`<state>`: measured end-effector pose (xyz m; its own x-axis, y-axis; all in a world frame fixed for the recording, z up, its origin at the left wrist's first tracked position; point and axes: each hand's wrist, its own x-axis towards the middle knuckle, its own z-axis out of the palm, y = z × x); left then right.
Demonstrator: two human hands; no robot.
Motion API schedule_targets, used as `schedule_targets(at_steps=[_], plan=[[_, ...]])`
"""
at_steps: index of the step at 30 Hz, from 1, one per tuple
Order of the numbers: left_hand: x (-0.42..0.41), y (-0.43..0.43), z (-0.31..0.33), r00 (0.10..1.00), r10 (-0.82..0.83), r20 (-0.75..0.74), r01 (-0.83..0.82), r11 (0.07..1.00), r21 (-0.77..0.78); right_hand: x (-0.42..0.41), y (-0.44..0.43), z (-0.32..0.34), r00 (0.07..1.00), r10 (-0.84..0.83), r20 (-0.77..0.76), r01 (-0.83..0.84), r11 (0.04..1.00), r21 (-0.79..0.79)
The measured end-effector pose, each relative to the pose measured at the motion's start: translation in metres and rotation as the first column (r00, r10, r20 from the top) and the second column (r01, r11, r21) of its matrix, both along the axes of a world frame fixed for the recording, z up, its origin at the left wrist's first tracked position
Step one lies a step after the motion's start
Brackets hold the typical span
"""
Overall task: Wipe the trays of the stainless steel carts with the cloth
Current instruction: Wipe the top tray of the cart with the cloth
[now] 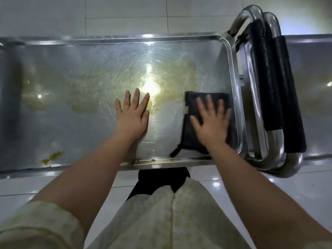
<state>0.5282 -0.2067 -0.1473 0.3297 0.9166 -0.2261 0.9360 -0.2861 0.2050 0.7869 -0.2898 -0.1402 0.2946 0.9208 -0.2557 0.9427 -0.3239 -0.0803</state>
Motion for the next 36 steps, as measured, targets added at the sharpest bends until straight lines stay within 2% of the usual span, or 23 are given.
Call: schedule_targets(at_steps=[3, 6, 7, 9, 11, 13, 14, 16, 18, 21, 23, 26, 28, 30, 32, 34, 36], plan=[[-0.019, 0.024, -0.005, 1.0, 0.024, -0.001, -0.024, 1.0, 0.015, 0.031, 0.0, 0.004, 0.97, -0.237, 0.063, 0.239, 0.97, -0.033], [-0.03, 0.035, -0.012, 1.0, -0.002, -0.031, 0.003, 0.999, 0.033, -0.018, 0.021, 0.003, 0.951, -0.305, 0.04, 0.306, 0.952, -0.018], [-0.03, 0.035, -0.014, 0.999, -0.01, -0.031, 0.011, 0.999, 0.041, -0.043, 0.031, 0.002, 0.967, -0.256, 0.009, 0.256, 0.967, -0.009], [-0.031, 0.033, -0.015, 1.0, -0.01, -0.018, 0.011, 0.998, 0.055, -0.098, 0.05, 0.001, 0.999, -0.004, -0.053, 0.003, 1.0, -0.006], [-0.033, 0.033, -0.015, 1.0, -0.001, -0.01, 0.002, 0.998, 0.06, -0.129, 0.06, 0.002, 0.961, 0.266, -0.075, -0.267, 0.964, -0.011], [-0.033, 0.035, -0.014, 1.0, 0.009, -0.002, -0.009, 0.999, 0.05, -0.107, 0.067, 0.0, 0.938, 0.339, -0.068, -0.338, 0.941, 0.019], [-0.033, 0.035, -0.014, 1.0, 0.009, -0.002, -0.009, 0.999, 0.045, -0.084, 0.066, -0.001, 0.957, 0.283, -0.061, -0.282, 0.959, 0.038], [-0.03, 0.034, -0.014, 1.0, 0.007, -0.017, -0.006, 0.999, 0.045, -0.023, 0.059, -0.003, 0.998, 0.043, -0.035, -0.041, 0.998, 0.049], [-0.029, 0.034, -0.014, 1.0, 0.007, -0.027, -0.006, 0.999, 0.045, 0.027, 0.05, 0.001, 0.98, -0.197, 0.021, 0.197, 0.98, 0.006], [-0.03, 0.033, -0.014, 1.0, 0.007, -0.029, -0.005, 0.999, 0.048, 0.031, 0.049, 0.003, 0.948, -0.303, 0.092, 0.307, 0.951, -0.034], [-0.03, 0.032, -0.013, 1.0, 0.004, -0.02, -0.003, 0.999, 0.053, -0.004, 0.061, 0.002, 0.968, -0.245, 0.057, 0.246, 0.969, -0.026], [-0.03, 0.034, -0.012, 1.0, -0.003, -0.014, 0.003, 0.998, 0.055, -0.088, 0.081, -0.001, 0.998, 0.058, -0.009, -0.059, 0.998, -0.013], [-0.03, 0.035, -0.011, 0.999, 0.013, -0.041, -0.011, 0.999, 0.05, -0.133, 0.086, 0.002, 0.961, 0.276, -0.03, -0.277, 0.96, -0.039], [-0.028, 0.033, -0.011, 0.998, 0.03, -0.058, -0.028, 0.999, 0.042, -0.13, 0.088, 0.002, 0.936, 0.348, -0.06, -0.35, 0.936, -0.038], [-0.027, 0.032, -0.009, 0.998, 0.034, -0.053, -0.032, 0.999, 0.038, -0.092, 0.092, 0.001, 0.965, 0.259, -0.048, -0.26, 0.965, -0.011], [-0.026, 0.032, -0.007, 0.999, 0.032, -0.042, -0.03, 0.999, 0.026, -0.036, 0.094, -0.001, 1.0, 0.017, -0.017, -0.017, 1.0, -0.002], [-0.026, 0.033, -0.007, 0.999, 0.03, -0.026, -0.029, 0.999, 0.026, 0.016, 0.091, 0.002, 0.978, -0.209, 0.003, 0.209, 0.978, -0.012]])
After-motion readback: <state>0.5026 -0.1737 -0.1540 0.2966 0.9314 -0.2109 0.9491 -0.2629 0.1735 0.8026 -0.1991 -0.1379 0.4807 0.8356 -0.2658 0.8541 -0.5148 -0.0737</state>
